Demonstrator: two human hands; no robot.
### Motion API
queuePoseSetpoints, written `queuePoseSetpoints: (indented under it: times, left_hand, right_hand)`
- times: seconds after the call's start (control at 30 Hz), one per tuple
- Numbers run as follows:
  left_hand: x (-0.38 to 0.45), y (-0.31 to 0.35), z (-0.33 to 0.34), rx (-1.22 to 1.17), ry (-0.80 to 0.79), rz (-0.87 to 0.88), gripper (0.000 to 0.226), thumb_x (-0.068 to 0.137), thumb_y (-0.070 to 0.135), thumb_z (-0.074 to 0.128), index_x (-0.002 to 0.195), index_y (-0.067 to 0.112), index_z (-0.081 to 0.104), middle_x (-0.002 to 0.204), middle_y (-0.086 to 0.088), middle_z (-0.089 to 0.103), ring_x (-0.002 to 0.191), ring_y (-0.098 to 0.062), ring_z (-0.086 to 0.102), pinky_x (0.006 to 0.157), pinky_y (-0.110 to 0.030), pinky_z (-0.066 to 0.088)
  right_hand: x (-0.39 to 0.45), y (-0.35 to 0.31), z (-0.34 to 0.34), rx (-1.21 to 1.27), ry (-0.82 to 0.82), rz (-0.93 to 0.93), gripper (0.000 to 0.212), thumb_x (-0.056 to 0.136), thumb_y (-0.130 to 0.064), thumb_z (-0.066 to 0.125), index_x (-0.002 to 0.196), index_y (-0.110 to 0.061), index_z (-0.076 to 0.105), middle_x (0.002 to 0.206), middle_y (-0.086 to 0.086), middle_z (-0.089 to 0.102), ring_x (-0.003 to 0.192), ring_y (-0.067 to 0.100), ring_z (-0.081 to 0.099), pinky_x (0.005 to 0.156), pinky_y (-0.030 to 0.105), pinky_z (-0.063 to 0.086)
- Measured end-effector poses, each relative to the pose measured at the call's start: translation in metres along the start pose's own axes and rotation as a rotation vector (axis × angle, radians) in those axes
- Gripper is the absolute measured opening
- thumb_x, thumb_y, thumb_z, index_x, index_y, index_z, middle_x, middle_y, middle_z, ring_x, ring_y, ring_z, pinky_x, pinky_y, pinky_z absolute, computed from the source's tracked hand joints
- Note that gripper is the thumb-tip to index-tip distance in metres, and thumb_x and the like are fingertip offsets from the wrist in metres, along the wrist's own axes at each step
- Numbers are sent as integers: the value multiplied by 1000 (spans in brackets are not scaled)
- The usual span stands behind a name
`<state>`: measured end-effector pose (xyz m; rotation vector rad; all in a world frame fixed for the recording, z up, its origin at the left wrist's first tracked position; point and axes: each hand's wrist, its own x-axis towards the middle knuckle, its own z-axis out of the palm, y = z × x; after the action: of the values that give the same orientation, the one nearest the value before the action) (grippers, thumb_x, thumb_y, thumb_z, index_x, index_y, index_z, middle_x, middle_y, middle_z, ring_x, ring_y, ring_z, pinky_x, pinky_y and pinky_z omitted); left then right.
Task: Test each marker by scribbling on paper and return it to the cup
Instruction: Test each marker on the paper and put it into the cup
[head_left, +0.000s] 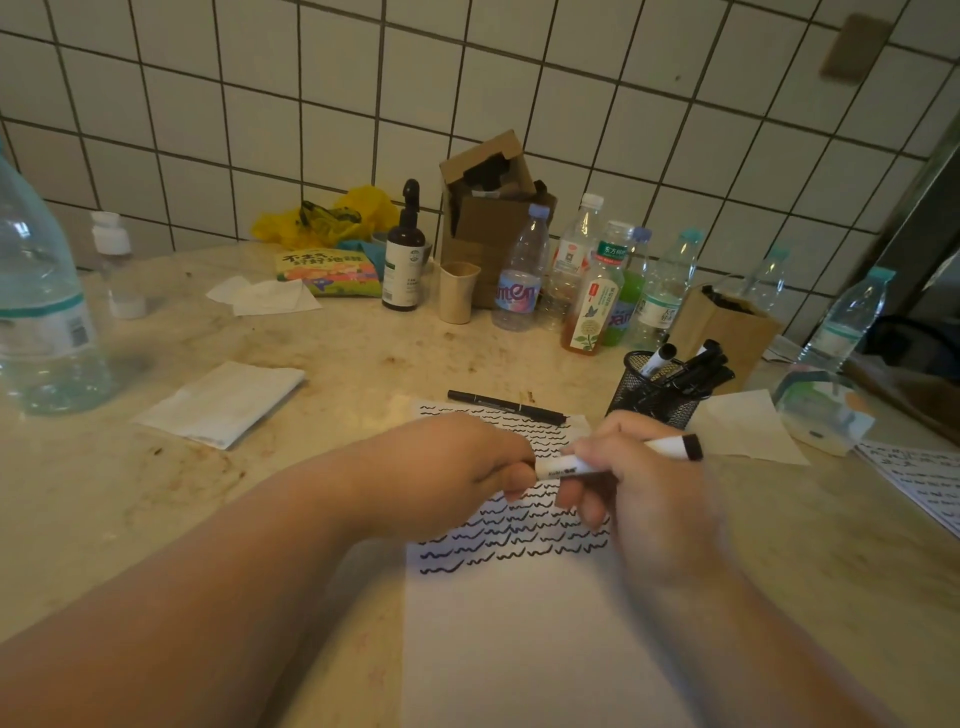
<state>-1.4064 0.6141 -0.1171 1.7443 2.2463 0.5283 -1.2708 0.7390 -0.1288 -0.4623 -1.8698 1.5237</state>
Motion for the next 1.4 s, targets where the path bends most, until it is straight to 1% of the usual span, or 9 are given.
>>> queuePoseSetpoints:
  times: [0.17, 0.27, 0.33, 0.47, 0.6, 0.77, 0.93, 1.13, 1.4]
  left_hand:
    - [7, -7, -10, 209, 221, -202, 17, 105, 34, 45, 116, 27, 56, 98, 11, 60, 84, -10, 58, 72, -26, 50]
    - [-1, -24, -16, 18, 391, -227, 27, 102, 44, 44, 111, 26, 61, 84, 12, 59, 75, -5, 55, 64, -23, 46]
    - [-2, -24, -12, -22, 361, -184, 26, 100, 47, 48, 109, 29, 64, 84, 11, 62, 75, -3, 56, 65, -22, 48]
    - [5, -24, -3, 64, 192, -168, 24, 100, 45, 52, 113, 31, 66, 96, 14, 66, 86, -6, 60, 78, -28, 54]
    - [8, -30, 5, 150, 95, -178, 24, 101, 41, 52, 118, 32, 67, 108, 11, 68, 97, -10, 60, 89, -33, 53]
    - [9, -32, 7, 133, 42, -179, 31, 97, 50, 55, 122, 36, 66, 111, 14, 68, 98, -8, 60, 90, -31, 53]
    - [8, -39, 10, 149, 57, -126, 30, 96, 49, 58, 118, 32, 69, 108, 12, 69, 98, -9, 60, 90, -35, 53]
    - [10, -42, 12, 114, 49, -113, 29, 94, 49, 60, 115, 32, 71, 103, 12, 69, 93, -10, 62, 84, -35, 54]
    - [9, -43, 14, 93, 57, -112, 32, 93, 51, 61, 116, 33, 70, 104, 11, 71, 94, -9, 63, 85, -36, 55]
  right_hand:
    - [10, -23, -22, 40, 300, 22, 35, 96, -13, 56, 62, -14, 65, 46, 2, 58, 38, 12, 44, 42, 28, 31]
    - [17, -36, -48, -11, 145, 95, 42, 100, -22, 57, 61, -16, 72, 51, 5, 61, 44, 15, 47, 46, 29, 36]
    - [14, -32, -54, -167, -12, 144, 36, 99, -23, 58, 68, -17, 75, 57, 7, 65, 48, 17, 50, 49, 28, 40]
    - [0, -5, -57, -350, -58, 150, 20, 94, -22, 65, 77, -22, 76, 63, 3, 69, 55, 17, 54, 56, 32, 42]
    - [-17, 4, -45, -327, -141, 180, 12, 90, -20, 69, 82, -21, 77, 69, 7, 73, 64, 21, 57, 63, 38, 44]
    - [-35, -10, -7, -196, -375, 177, 15, 94, -25, 66, 84, -19, 76, 69, 6, 75, 58, 13, 61, 57, 27, 50]
    - [-43, 10, 27, -45, -347, 242, 15, 82, -32, 68, 83, -18, 72, 68, 11, 71, 58, 21, 59, 57, 37, 48]
    - [-45, 19, 31, -30, -346, 291, 17, 77, -32, 66, 81, -16, 72, 67, 15, 71, 57, 22, 59, 56, 38, 49]
    - [-46, 18, 31, -137, -376, 304, 10, 89, -21, 68, 82, -18, 73, 72, 12, 75, 61, 19, 65, 59, 34, 53]
